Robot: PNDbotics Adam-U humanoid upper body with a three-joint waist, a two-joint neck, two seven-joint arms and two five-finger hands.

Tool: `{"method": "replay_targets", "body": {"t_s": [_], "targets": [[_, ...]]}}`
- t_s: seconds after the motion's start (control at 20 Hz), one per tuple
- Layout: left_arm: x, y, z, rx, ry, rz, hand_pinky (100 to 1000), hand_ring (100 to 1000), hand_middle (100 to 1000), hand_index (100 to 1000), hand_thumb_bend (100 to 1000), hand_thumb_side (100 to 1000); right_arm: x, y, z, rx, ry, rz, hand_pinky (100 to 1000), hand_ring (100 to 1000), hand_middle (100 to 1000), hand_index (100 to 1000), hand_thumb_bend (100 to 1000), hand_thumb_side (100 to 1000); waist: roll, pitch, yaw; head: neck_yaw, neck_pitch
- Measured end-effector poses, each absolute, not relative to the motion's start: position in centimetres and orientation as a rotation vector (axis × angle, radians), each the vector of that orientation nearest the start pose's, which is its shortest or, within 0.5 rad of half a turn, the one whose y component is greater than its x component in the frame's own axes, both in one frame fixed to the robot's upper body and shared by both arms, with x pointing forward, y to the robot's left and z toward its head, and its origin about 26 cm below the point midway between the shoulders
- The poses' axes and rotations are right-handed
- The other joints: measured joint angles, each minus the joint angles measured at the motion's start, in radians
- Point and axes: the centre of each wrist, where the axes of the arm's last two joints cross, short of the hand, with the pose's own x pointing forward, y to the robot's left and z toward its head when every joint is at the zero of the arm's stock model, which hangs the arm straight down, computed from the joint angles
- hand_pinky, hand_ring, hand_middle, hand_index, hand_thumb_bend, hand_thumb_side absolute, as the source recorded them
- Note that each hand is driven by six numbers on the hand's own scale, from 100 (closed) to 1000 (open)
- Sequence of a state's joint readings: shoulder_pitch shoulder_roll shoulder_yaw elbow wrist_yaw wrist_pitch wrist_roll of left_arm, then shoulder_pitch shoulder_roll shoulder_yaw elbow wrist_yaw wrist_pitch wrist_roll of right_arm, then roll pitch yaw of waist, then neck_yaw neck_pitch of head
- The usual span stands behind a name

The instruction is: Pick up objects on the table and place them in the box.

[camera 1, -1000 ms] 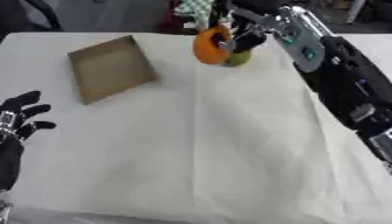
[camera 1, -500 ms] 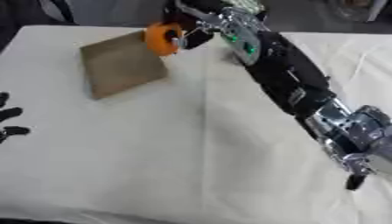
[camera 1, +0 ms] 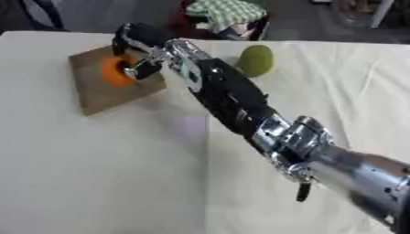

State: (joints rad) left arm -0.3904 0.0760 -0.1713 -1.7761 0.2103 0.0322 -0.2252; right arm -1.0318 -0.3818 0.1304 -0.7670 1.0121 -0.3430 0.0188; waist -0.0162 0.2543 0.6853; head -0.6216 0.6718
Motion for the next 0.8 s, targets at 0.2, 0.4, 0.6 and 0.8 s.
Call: {"method": "replay_targets", "body": {"t_s": [0.2,0.4,0.6,0.8], "targets": [[33.3,16.4,15.4,-0.547,-2.033,-0.442,604,755,798,724,100,688,49.9,-25.6,18.8,-1.108,-1.718,1.454,724,790,781,936,377,393,-0.006,0.004,-0.009,-0.002,-0.002],[33.3,16.4,15.3,-0.548,-2.030,-0.446,604,756,798,724,100,691,50.0,-25.3,20.1,-1.116,-1.731,1.480,725,814,831,973,443,466,-0.005,0.004,-0.033,0.003,-0.005],[33.2,16.5,15.1,-0.543,-2.025,-0.445,605,756,798,725,100,690,49.8,-25.8,22.8,-1.100,-1.783,1.422,736,820,836,971,433,460,-0.005,-0.004,-0.062,0.016,-0.005],[33.2,16.9,14.8,-0.521,-2.017,-0.450,604,756,798,725,100,692,49.2,-29.0,25.2,-1.140,-1.736,1.356,750,832,842,971,425,447,-0.005,-0.009,-0.104,0.035,-0.005]]}}
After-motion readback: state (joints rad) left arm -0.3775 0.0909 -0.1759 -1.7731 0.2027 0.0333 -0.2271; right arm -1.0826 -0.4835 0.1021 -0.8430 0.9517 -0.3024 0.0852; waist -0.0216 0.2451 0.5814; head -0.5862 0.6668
